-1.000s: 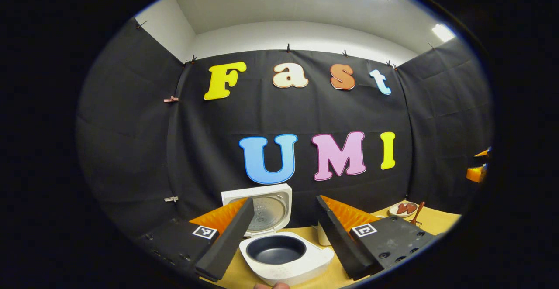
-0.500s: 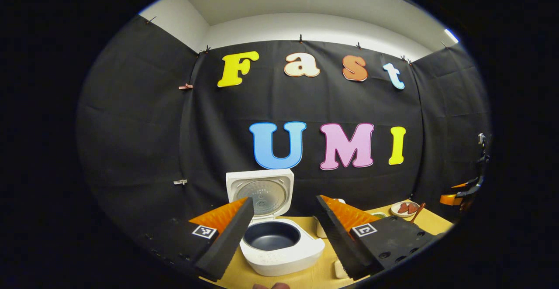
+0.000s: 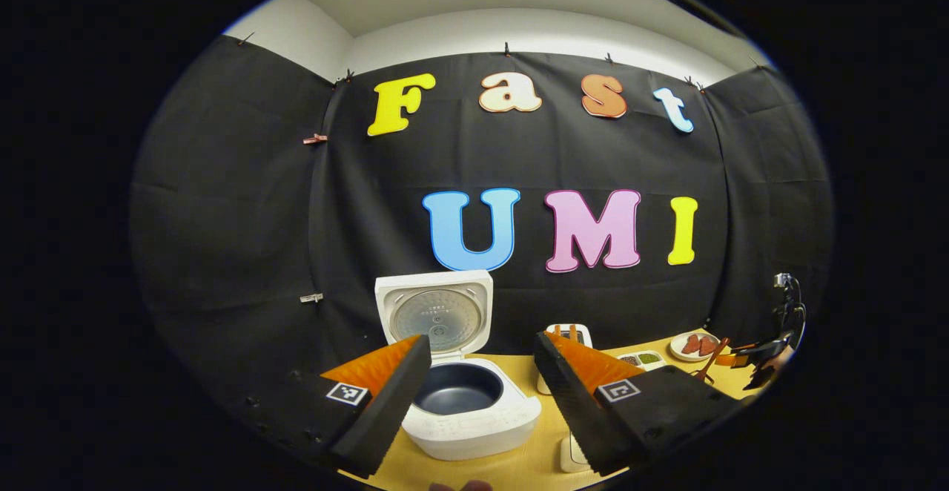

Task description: Close the left gripper, press the button to open the rice cooker; take a wooden spoon from the chopstick holder with the right hand, scoop a spoonful of rice and pour it into the rice cooker, then put the wooden spoon back into the chopstick holder.

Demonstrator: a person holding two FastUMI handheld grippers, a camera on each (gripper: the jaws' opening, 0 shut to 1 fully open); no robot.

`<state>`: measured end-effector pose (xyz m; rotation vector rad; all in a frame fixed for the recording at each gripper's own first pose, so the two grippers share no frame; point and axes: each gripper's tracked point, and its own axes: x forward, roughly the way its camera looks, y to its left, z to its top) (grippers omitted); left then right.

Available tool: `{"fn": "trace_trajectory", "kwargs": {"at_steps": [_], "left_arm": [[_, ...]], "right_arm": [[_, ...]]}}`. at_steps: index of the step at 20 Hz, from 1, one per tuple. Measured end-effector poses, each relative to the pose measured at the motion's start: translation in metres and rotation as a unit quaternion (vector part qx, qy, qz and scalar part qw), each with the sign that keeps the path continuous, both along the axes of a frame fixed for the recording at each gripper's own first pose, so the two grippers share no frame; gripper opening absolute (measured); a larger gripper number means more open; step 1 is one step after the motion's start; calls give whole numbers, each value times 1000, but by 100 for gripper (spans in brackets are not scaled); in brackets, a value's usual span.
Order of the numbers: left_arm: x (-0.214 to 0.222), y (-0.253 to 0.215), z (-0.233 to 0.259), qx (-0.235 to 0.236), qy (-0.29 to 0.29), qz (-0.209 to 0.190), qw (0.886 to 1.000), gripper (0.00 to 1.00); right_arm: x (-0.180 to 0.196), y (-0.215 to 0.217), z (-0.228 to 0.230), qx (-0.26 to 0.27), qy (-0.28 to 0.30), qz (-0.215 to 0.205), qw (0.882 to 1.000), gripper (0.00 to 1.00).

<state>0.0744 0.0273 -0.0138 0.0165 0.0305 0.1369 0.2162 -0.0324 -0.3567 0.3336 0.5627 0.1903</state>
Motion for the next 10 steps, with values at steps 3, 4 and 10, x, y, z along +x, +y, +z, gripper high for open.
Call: {"fn": "trace_trajectory", "kwargs": {"at_steps": [3,4,10], "left_arm": [[2,5,-10,-1,15,14,1000,97],[1,6,-11,-3,18,15,1000,97],[-5,27,-13,-3,24,41,999,97]], "right_arm": [[22,3,-22,17,14,-4,1000,77],[27,6,-27,26,21,-6,999,77],[31,28,-37,52,43,4,998,39]]}}
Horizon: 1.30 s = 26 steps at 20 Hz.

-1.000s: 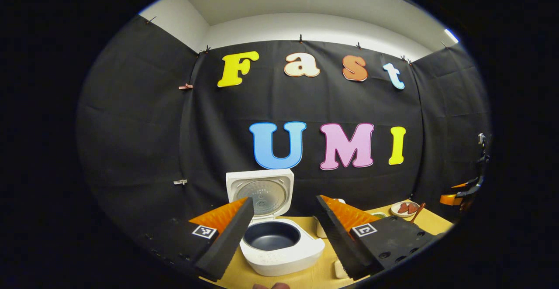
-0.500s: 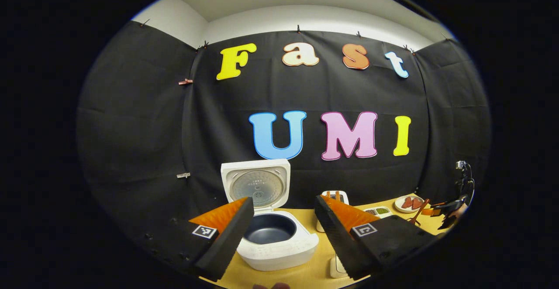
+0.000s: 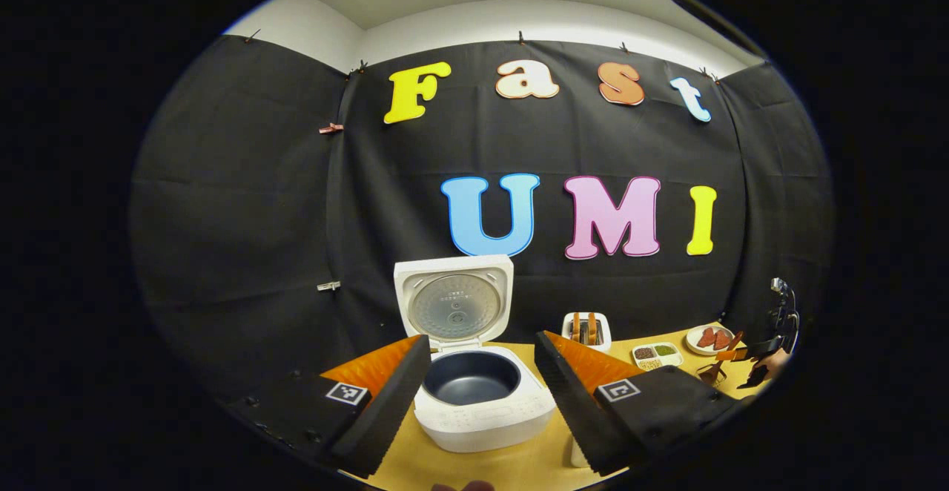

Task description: Close the left gripper, press the button to open the rice cooker; take a wooden spoon from the chopstick holder with the right hand, scoop a spoonful of rice and pour it into the rice cooker, then put the wooden spoon back into the chopstick holder.

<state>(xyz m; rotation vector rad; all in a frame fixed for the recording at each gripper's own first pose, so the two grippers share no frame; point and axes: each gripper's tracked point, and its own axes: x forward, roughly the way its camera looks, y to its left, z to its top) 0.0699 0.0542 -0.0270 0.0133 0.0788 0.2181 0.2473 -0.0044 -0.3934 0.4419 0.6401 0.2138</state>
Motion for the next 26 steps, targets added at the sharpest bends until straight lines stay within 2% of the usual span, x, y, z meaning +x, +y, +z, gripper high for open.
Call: {"fn": "trace_trajectory", "kwargs": {"at_steps": [3,4,5,6,7,8,10,13,17,20,26], "left_arm": [[-4,6,2,9,1,9,1000,97],[-6,7,3,9,0,8,1000,97],[-8,6,2,10,-1,8,1000,97],[-8,7,3,10,-2,8,1000,97],[-7,7,3,9,-1,10,1000,97],[-7,6,3,6,-1,10,1000,96],[-11,6,5,4,-3,11,1000,97],[-17,9,5,11,-1,9,1000,97],[-25,11,9,15,-5,1,1000,97],[-31,15,10,8,-9,-5,1000,97],[-44,28,8,9,-8,-22,1000,96]], "right_arm": [[-5,13,5,-22,-9,22,999,39],[-9,18,3,-31,-9,28,999,30],[-18,20,7,-30,-7,28,999,31],[-16,23,-2,-33,2,32,999,23],[-17,23,-2,-33,2,31,999,19],[-13,24,-2,-32,0,27,999,25],[-16,21,-2,-21,3,24,999,25],[-16,8,3,-16,0,5,1000,16],[-6,-4,57,17,-55,-25,998,13],[-11,-5,95,20,-88,-29,996,13],[-62,51,163,29,-137,18,990,13]]}}
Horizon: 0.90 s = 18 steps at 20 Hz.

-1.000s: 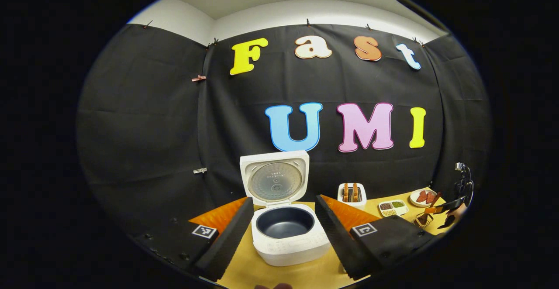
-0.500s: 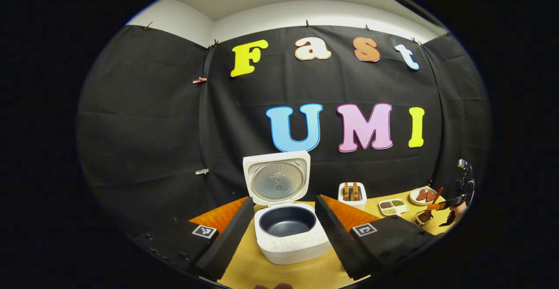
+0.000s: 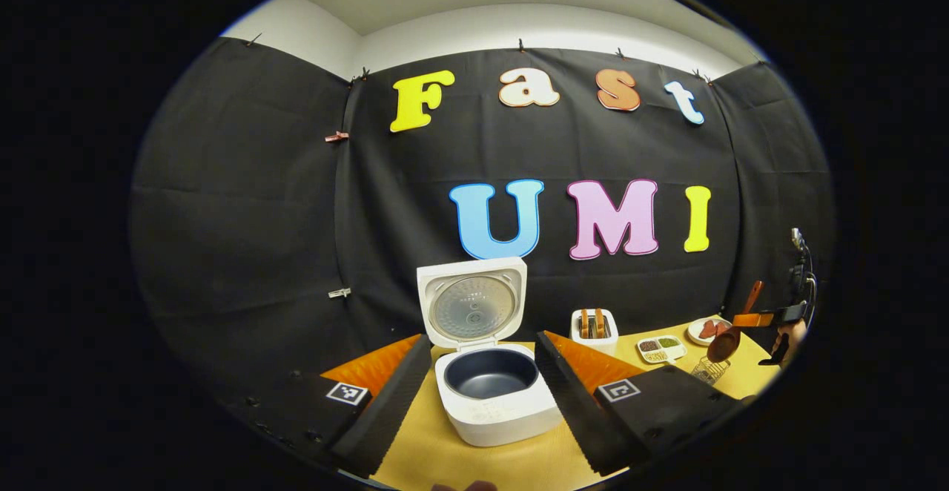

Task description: Close the left gripper, press the button to open the rice cooker; take a wooden spoon from the chopstick holder with the right hand, scoop a spoonful of rice and pour it into the rice cooker, then put the wooden spoon back into the chopstick holder.

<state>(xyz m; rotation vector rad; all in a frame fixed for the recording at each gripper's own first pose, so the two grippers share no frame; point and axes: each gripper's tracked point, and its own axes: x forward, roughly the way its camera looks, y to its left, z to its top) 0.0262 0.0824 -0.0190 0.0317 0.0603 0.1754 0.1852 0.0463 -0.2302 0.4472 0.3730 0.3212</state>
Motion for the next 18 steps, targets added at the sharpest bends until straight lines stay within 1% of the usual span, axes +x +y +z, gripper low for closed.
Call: {"fn": "trace_trajectory", "kwargs": {"at_steps": [2,4,7,8,10,14,16,17,18], "left_arm": [[-4,2,-3,-7,2,-8,1000,96],[-7,3,-5,-15,1,-19,1000,97],[-11,6,-4,-19,-4,-36,999,96],[-13,7,-4,-18,-4,-41,999,96],[-15,11,-5,-12,-2,-47,999,97],[-16,21,-4,-11,-2,-56,998,96],[-15,27,-7,-9,-1,-59,998,97],[-14,30,-8,-7,0,-60,998,97],[-13,33,-8,-6,-1,-61,998,97]], "right_arm": [[-20,26,13,-16,-14,21,1000,13],[-39,54,16,-43,-24,44,998,13],[-59,95,7,-75,-27,72,994,13],[-62,105,-4,-93,-22,77,992,13],[-65,118,-30,-145,-12,84,986,13],[-73,140,-73,-233,-4,109,966,13],[-75,144,-93,-254,9,110,961,13],[-78,144,-102,-253,24,107,961,13],[-81,146,-106,-242,32,98,965,17]]}}
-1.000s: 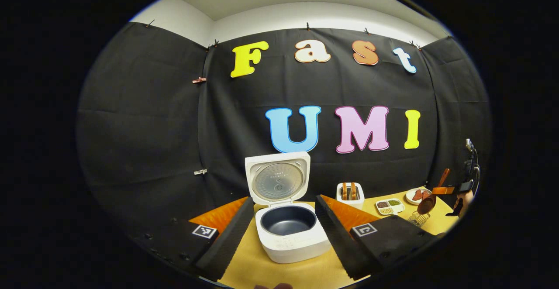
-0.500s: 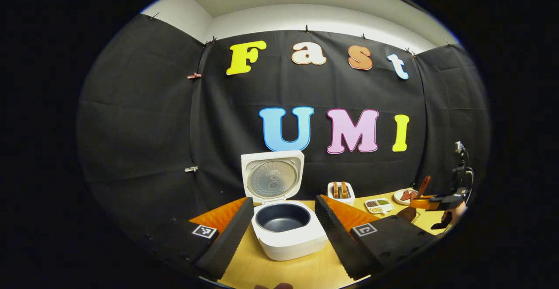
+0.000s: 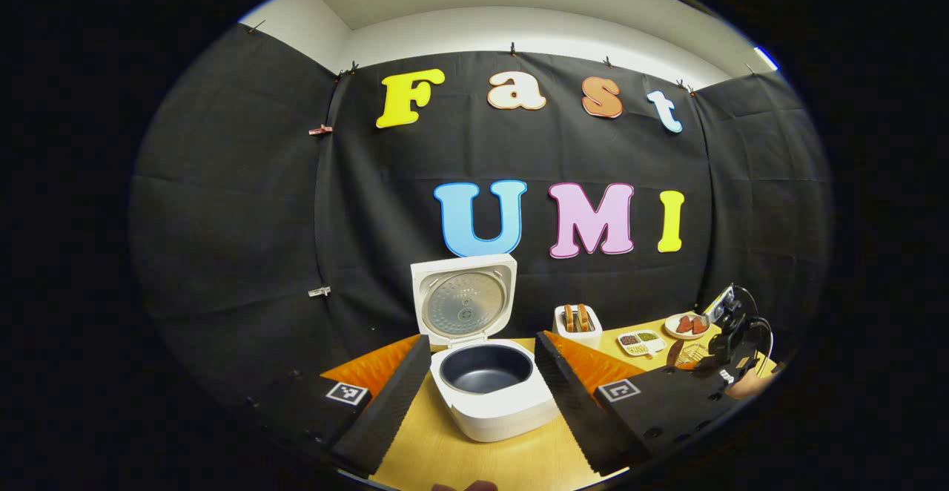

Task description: Close the left gripper, press the button to open the rice cooker; take a wooden spoon from the chopstick holder with the right hand, scoop a spoonful of rice and pour it into the rice cooker, then put the wooden spoon back into the chopstick holder.

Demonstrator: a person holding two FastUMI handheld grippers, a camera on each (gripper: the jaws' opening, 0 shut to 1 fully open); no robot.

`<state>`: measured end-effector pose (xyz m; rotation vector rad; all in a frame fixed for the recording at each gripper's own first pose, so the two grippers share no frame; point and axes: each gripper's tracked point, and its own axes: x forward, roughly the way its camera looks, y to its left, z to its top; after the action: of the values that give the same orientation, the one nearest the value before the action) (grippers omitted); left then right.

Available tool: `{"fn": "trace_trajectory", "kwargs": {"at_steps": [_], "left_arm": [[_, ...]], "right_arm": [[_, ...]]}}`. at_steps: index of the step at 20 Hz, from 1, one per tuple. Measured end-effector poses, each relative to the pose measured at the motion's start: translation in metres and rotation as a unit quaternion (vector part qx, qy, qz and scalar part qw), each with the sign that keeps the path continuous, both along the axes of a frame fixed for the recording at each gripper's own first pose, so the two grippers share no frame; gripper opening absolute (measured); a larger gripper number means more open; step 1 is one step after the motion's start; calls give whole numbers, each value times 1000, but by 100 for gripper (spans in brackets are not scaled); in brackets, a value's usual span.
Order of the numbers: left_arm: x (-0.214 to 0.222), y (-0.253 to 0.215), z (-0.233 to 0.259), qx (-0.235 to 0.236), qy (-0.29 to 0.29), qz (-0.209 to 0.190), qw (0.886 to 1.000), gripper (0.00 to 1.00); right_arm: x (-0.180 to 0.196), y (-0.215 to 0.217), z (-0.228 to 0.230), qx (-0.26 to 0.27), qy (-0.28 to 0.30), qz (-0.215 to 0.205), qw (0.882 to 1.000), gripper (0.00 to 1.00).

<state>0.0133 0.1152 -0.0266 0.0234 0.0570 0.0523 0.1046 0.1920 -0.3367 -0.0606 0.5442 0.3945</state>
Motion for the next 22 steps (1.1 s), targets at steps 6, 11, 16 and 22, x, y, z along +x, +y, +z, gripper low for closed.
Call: {"fn": "trace_trajectory", "kwargs": {"at_steps": [6,11,16,22], "left_arm": [[5,8,-9,-10,5,-7,1000,97],[1,11,-10,-6,7,-2,1000,97],[-12,14,-11,-5,11,10,1000,97],[-25,16,-10,-6,11,24,1000,97]], "right_arm": [[-10,22,1,74,35,-46,996,13],[-15,39,-2,154,76,-91,981,13],[-12,50,-8,254,131,-149,947,13],[-11,46,-13,338,178,-192,904,13]]}}
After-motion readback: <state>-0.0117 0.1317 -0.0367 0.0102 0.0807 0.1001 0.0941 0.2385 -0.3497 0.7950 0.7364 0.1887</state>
